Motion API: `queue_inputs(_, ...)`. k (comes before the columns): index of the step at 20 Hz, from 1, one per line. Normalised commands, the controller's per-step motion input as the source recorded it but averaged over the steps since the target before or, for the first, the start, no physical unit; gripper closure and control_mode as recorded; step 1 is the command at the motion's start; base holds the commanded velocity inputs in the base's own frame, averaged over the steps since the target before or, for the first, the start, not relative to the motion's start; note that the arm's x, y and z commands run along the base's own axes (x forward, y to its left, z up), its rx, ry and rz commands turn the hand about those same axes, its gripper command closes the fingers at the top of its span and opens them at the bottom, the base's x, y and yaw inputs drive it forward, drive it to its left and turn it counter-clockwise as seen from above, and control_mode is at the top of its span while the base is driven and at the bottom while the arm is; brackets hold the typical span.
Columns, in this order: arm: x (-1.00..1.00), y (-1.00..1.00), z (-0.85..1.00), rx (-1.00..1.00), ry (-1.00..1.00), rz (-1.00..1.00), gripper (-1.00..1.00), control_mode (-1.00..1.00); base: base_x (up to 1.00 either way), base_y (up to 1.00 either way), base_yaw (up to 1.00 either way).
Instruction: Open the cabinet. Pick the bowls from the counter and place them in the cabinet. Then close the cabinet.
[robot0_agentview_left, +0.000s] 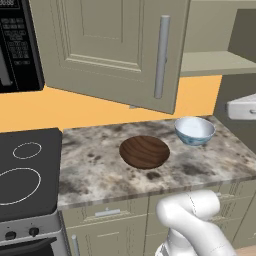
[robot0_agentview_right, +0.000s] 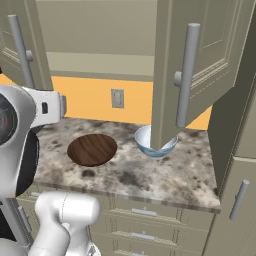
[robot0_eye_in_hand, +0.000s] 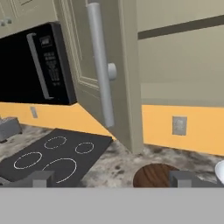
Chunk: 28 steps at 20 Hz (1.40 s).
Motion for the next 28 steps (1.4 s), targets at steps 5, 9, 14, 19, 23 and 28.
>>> queue_inputs(5, 0.2, -0.09, -0.08, 0.09, 0.0, 0.12, -1.0, -1.0, 0.0, 0.0, 0.0)
queue_inputs(9, 0.16, 0.0, -0.09, 0.01, -0.09, 0.03, -1.0, -1.0, 0.0, 0.0, 0.0)
queue_inputs(14, 0.16, 0.0, -0.02, 0.0, -0.03, 0.0, -1.0, -1.0, 0.0, 0.0, 0.0)
queue_inputs(19, 0.28, -0.01, 0.0, 0.01, 0.0, 0.0, -1.0, -1.0, 0.0, 0.0, 0.0)
queue_inputs(23, 0.49, -0.02, 0.0, 0.03, 0.01, 0.0, -1.0, -1.0, 0.0, 0.0, 0.0)
queue_inputs(28, 0.45, -0.14, 0.0, 0.01, 0.05, 0.0, -1.0, -1.0, 0.0, 0.0, 0.0)
